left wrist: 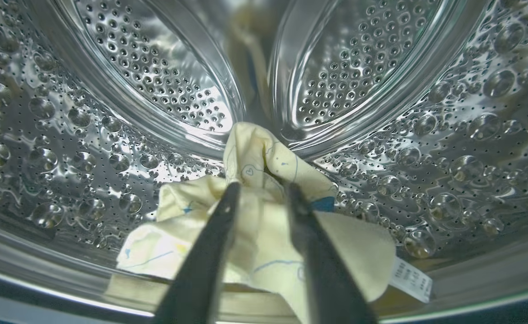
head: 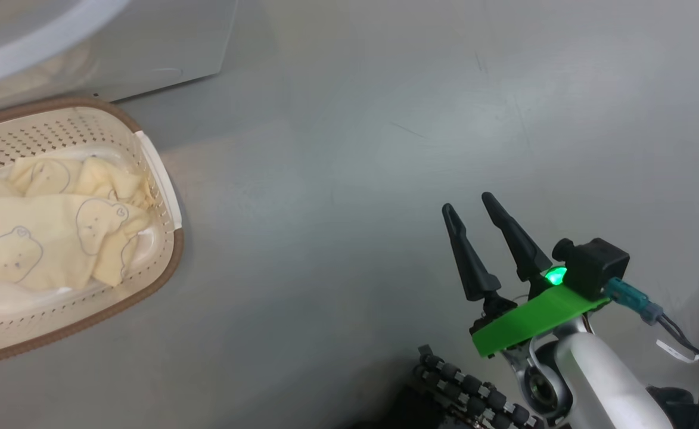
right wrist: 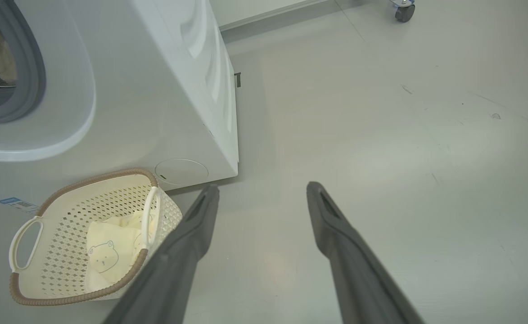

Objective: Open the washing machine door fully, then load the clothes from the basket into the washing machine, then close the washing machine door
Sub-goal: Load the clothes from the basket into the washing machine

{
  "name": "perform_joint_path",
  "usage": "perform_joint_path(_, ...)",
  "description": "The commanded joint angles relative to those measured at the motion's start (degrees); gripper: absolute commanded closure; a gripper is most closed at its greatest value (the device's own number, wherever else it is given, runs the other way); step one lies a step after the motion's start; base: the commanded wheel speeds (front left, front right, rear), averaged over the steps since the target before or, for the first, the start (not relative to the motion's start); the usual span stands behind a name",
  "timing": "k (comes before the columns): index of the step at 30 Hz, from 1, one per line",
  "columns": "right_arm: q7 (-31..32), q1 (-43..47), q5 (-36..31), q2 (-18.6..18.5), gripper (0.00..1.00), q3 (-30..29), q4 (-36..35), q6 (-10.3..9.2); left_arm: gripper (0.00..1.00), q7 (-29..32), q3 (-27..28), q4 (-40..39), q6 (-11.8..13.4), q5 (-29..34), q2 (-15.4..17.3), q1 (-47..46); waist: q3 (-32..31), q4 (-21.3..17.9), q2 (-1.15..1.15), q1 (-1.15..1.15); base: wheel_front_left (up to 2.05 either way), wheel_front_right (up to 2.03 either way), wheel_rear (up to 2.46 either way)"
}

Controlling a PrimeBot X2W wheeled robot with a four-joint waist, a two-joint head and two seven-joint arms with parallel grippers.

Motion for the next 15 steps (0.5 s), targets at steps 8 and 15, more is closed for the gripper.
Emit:
perform_joint_path(8, -0.4, 1.3, 0.2, -0.1, 0.00, 0.2, -0.9, -0.16, 0.00, 3.6, -0.8, 1.1, 0.6, -0.2, 0.6, -2.3, -1.4, 0.8, 0.00, 0.00, 0.00, 0.00, 0.00)
perform_joint_path(15, -0.4, 1.1, -0.3, -0.5, 0.00, -0.8, -0.9, -0.16, 0.00, 3.6, -0.5, 2.1, 1.1, -1.7, -1.2, 0.3, -4.2, 2.8, 0.00, 0.00, 0.00, 0.00, 0.00)
